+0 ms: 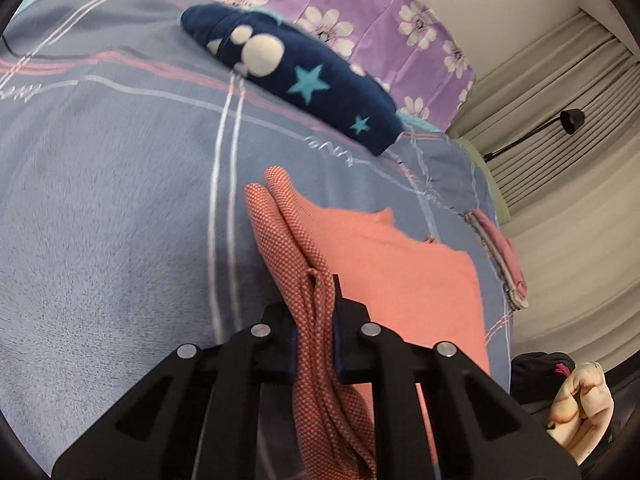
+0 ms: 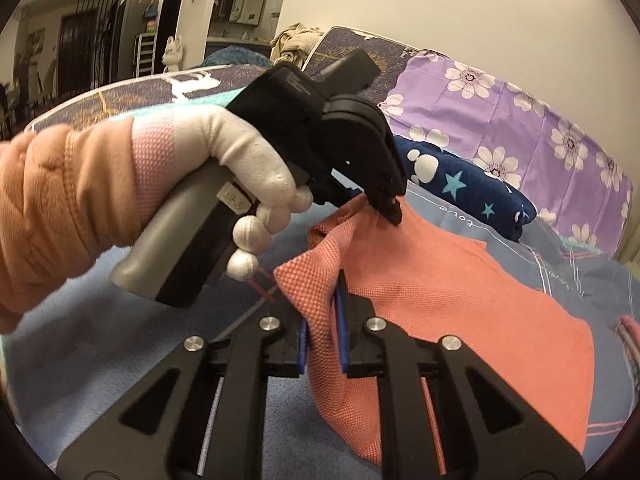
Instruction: Fold small clothes
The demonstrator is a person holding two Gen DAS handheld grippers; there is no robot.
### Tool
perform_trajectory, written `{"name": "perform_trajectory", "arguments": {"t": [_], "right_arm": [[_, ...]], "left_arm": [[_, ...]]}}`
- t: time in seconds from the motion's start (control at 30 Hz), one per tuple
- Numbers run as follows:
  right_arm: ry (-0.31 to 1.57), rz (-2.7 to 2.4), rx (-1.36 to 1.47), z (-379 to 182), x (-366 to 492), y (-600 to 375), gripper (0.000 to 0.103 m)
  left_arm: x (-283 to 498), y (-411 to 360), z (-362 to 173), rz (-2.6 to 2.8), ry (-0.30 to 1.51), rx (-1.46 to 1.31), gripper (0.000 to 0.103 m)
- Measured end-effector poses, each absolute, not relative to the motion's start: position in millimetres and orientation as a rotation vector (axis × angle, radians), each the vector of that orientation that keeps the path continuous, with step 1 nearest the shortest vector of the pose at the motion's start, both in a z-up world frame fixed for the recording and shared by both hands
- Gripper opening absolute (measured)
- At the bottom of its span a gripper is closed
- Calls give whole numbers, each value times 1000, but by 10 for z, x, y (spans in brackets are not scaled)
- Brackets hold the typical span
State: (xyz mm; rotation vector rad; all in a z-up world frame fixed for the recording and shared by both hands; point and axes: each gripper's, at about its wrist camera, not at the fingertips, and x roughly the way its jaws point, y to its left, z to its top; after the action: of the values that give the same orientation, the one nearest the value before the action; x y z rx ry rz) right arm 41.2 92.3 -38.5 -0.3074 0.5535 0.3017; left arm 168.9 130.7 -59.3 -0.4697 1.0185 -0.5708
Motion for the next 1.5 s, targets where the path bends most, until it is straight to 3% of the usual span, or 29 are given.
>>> {"name": "perform_trajectory", "arguments": {"t": [0.73, 1.5], "right_arm": [[518, 210, 48, 0, -26, -339, 11], [573, 98, 381, -390, -568, -1901, 11]], "left_arm": [[1597, 155, 40, -611, 977, -345, 12], [1429, -1634, -104, -676, 1048, -101, 12]]}}
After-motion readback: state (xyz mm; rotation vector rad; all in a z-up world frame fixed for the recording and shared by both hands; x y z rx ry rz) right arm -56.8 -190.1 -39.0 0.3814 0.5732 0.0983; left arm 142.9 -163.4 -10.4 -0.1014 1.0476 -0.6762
